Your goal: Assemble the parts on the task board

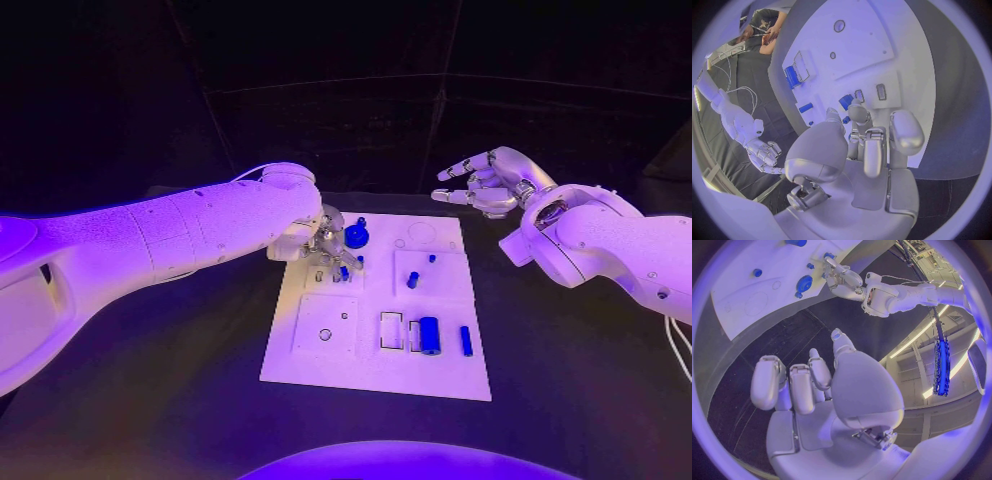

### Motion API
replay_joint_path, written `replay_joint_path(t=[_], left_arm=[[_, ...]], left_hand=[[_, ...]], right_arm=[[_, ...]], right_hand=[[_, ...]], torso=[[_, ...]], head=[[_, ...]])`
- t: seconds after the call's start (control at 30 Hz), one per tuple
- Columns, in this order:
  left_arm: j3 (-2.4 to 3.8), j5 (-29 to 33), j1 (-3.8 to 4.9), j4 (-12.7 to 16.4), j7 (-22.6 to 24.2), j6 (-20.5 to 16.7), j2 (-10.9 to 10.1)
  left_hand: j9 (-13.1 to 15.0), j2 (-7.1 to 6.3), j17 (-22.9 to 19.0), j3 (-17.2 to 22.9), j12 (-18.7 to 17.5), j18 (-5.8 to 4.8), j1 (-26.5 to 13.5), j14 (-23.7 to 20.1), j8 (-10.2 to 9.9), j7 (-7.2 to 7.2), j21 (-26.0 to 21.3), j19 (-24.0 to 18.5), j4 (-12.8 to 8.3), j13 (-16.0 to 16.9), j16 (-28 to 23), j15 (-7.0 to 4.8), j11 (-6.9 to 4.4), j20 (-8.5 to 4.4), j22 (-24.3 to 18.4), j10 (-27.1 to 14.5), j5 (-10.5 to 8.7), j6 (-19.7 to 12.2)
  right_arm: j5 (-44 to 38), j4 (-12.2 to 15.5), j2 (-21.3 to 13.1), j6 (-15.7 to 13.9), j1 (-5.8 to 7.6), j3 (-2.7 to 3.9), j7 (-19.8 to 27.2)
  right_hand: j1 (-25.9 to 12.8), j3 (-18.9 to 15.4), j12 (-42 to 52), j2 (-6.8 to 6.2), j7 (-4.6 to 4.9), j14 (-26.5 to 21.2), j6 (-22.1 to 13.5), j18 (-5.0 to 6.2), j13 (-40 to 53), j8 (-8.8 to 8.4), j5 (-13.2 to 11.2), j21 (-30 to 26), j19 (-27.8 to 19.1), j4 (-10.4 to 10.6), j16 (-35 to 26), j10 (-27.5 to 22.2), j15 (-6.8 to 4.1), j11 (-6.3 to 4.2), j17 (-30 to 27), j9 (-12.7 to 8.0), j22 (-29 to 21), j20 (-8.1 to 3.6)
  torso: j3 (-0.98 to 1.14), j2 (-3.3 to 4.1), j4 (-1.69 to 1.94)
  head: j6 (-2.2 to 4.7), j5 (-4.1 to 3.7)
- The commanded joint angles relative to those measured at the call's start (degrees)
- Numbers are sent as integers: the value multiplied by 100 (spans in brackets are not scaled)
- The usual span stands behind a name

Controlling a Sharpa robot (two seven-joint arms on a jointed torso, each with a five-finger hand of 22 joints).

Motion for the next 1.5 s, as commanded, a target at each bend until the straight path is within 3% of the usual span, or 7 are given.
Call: replay_joint_path(t=[0.03,0.93,1.27,1.5], left_arm=[[-1,-32,4,-4,-39,104,12],[-14,-31,-20,-73,-44,122,71],[-15,-31,-22,-68,-45,87,86],[-15,-31,-22,-71,-45,76,91]], left_hand=[[11,9,1509,-4,39,-69,65,596,40,17,25,-33,-45,9,18,-18,12,15,14,-22,3,-40],[54,29,1509,9,56,-68,178,596,44,18,40,-42,-113,28,18,-17,12,19,35,-21,3,-51],[151,140,1509,167,68,-66,562,596,49,25,58,-68,-407,45,18,-13,17,27,70,-32,4,-75],[161,153,1509,184,58,-65,589,596,49,27,56,-74,-435,34,18,-11,19,28,68,-38,4,-79]], right_arm=[[16,1,7,-51,13,3,35],[16,-21,32,-40,13,3,25],[16,-36,38,-35,13,3,16],[16,-72,41,-30,13,3,10]], right_hand=[[8,-36,-19,55,-19,256,8,104,-5,22,28,-29,-17,-13,-30,-23,-44,-3,-7,-9,-8,-8],[8,-36,-19,55,-19,256,8,104,-5,22,28,-29,-17,-13,-30,-23,-44,-3,-7,-9,-8,-8],[25,-34,-20,66,-21,258,8,104,-9,25,47,-31,-13,-20,-33,-23,-46,-4,-8,-9,-7,-10],[25,-34,-20,66,-21,258,8,104,-9,25,47,-31,-13,-20,-33,-23,-46,-4,-8,-9,-7,-10]], torso=[[1,2,2],[-3,5,-1],[-4,7,1],[-4,4,5]], head=[[-7,-1],[-24,-3],[-47,-10],[-59,-12]])
